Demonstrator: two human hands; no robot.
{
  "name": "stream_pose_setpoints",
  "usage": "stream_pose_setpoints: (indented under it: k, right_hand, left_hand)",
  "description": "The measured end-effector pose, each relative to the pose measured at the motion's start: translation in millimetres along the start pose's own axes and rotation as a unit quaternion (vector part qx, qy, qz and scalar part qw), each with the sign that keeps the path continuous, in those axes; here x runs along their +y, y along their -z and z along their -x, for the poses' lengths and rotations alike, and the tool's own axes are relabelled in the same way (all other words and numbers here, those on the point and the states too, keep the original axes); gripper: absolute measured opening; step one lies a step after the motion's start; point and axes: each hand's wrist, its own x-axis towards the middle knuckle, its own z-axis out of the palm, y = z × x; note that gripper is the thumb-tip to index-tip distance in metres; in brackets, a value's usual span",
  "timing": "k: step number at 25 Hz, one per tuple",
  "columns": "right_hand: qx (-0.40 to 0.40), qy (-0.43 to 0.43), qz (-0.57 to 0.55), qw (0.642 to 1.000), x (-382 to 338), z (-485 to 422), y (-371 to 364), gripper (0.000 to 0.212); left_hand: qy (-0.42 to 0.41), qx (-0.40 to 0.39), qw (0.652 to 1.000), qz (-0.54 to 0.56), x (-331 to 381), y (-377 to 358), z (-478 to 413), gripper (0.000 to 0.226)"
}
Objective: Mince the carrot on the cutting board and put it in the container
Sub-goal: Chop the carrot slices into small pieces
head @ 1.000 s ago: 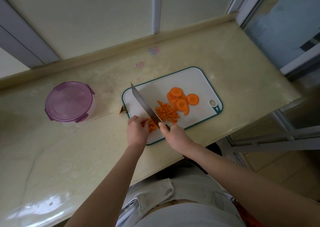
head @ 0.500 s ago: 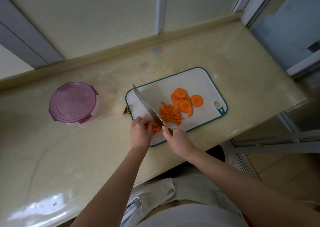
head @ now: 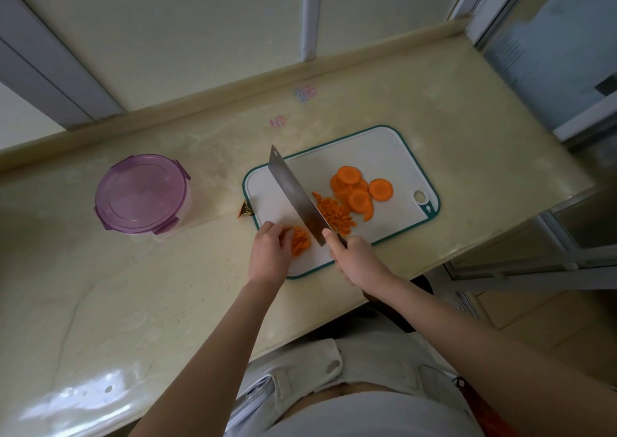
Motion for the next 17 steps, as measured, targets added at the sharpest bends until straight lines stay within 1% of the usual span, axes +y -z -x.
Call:
stream_pose_setpoints:
  k: [6, 13, 17]
  right_hand:
    - [-0.013, 0.02, 0.033, 0.999, -5, 11, -5, 0.053]
    - [0.0, 0.01, 0.07, 0.997, -7, 14, -14, 0.056]
    - [0.0, 0.005, 0.098, 0.995, -12, 12, -17, 0.056]
  left_hand:
    - [0.01, 0.013, 1.0, 0.005, 2, 1, 1, 0.012]
    - [0.021, 0.022, 0.999, 0.01, 2, -3, 2, 0.009]
    - [0.028, 0.013, 1.0, 0.001, 2, -3, -2, 0.01]
